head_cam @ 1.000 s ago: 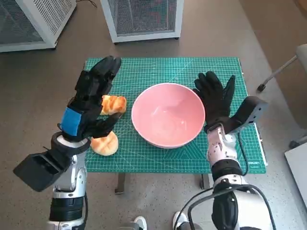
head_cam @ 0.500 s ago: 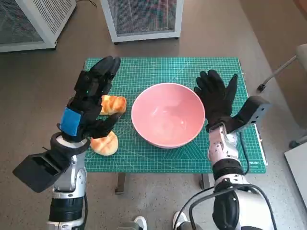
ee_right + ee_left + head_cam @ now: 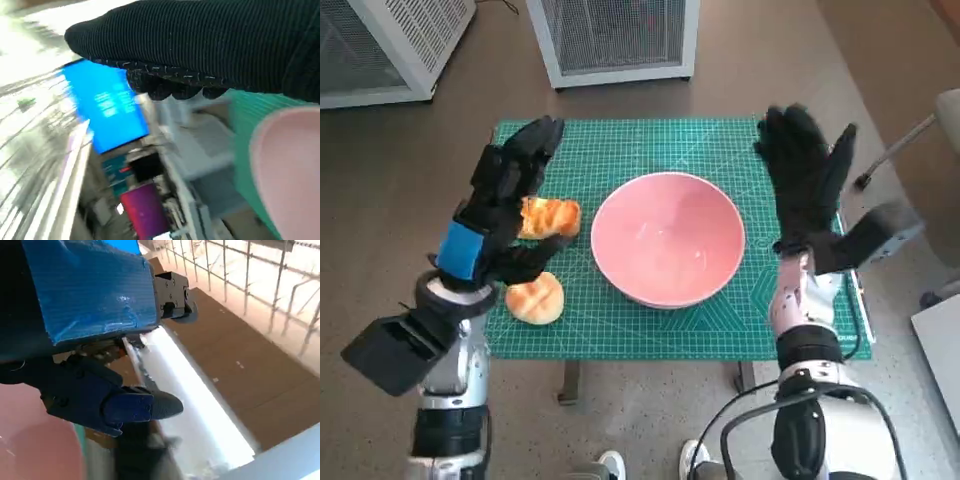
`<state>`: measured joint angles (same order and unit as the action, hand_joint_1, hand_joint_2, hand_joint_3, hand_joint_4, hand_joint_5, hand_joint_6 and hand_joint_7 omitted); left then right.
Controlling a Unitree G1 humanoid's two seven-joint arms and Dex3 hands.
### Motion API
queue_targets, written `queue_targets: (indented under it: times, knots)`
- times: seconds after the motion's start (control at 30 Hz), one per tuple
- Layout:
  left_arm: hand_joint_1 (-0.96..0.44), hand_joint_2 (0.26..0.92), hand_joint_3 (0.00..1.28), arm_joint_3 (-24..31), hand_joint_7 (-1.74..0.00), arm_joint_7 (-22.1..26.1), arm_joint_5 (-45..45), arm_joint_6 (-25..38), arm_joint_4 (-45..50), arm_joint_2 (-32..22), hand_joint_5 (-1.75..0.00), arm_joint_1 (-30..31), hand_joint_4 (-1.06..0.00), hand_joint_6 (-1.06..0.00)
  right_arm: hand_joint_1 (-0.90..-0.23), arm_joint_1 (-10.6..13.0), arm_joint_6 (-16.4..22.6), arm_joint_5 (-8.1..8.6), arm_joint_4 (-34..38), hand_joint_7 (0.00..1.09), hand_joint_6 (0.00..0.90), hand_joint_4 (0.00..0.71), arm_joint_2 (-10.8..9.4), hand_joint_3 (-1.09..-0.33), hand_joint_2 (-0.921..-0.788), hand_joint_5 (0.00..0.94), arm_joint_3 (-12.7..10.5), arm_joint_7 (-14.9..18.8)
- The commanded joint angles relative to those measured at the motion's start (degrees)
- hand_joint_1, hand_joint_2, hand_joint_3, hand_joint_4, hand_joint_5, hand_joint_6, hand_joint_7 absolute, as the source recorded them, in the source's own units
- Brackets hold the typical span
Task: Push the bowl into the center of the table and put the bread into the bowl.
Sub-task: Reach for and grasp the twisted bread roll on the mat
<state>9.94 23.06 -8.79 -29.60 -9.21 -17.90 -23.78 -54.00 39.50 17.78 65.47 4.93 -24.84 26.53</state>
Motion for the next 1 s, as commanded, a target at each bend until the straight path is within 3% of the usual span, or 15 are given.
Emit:
queue_targets:
  times: [0.03,0.23,0.47,0.53,0.6,0.73,0.87,1.0]
  knots:
    - [-0.63,0.921,0.34,1.3,-0.45,-2.0,5.9,-3.1,-3.1,-5.2,-0.03,-3.1,-0.17,-0.02,-0.482,4.2,5.6,2.17,-6.3,0.37,0.133,0.21,-0.9,-0.544,-0.921,0.02,1.4,6.9]
    - [-0.58,0.921,0.31,0.5,-0.41,-2.7,10.7,-1.7,-6.7,-10.5,-0.01,-5.7,-0.15,0.0,-0.458,8.9,7.5,7.15,-18.0,0.39,0.141,0.236,-2.9,-0.582,-0.921,0.024,3.9,13.9]
    - [-0.56,0.921,0.3,-0.2,-0.39,-3.6,11.5,-1.9,-7.6,-11.4,-0.01,-6.2,-0.15,0.0,-0.454,10.6,6.2,8.77,-21.5,0.4,0.144,0.236,-3.0,-0.589,-0.921,0.019,5.3,14.6]
    - [-0.56,0.909,0.27,-2.1,-0.37,-4.6,18.4,1.4,-9.4,-15.2,-0.01,-8.2,-0.15,0.0,-0.464,13.8,4.8,10.16,-28.3,0.4,0.148,0.239,-3.9,-0.562,-0.921,0.018,7.7,16.6]
    - [-0.54,0.858,0.14,-3.6,-0.31,-4.9,22.8,4.7,-9.8,-17.4,0.0,-9.3,-0.14,0.0,-0.489,15.9,3.7,11.08,-32.5,0.42,0.158,0.246,-4.3,-0.484,-0.921,0.017,9.2,17.5]
    - [-0.48,0.783,0.04,-6.1,-0.26,-3.8,27.0,11.3,-8.1,-18.9,0.0,-9.9,-0.13,0.0,-0.495,18.2,1.9,11.52,-36.6,0.43,0.164,0.252,-4.8,-0.438,-0.921,0.016,11.1,17.0]
    - [-0.3,0.719,0.01,-9.7,-0.23,0.4,31.3,20.9,-5.3,-20.6,0.0,-10.8,-0.11,-0.02,-0.472,19.4,-0.1,11.68,-39.1,0.44,0.168,0.262,-5.0,-0.418,-0.921,0.017,12.4,16.4]
    - [-0.04,0.705,0.01,-13.7,-0.16,6.6,36.2,33.3,-1.4,-21.5,0.0,-12.5,-0.08,-0.08,-0.444,20.1,-1.3,11.61,-40.3,0.44,0.171,0.269,-5.1,-0.395,-0.921,0.016,13.0,16.0]
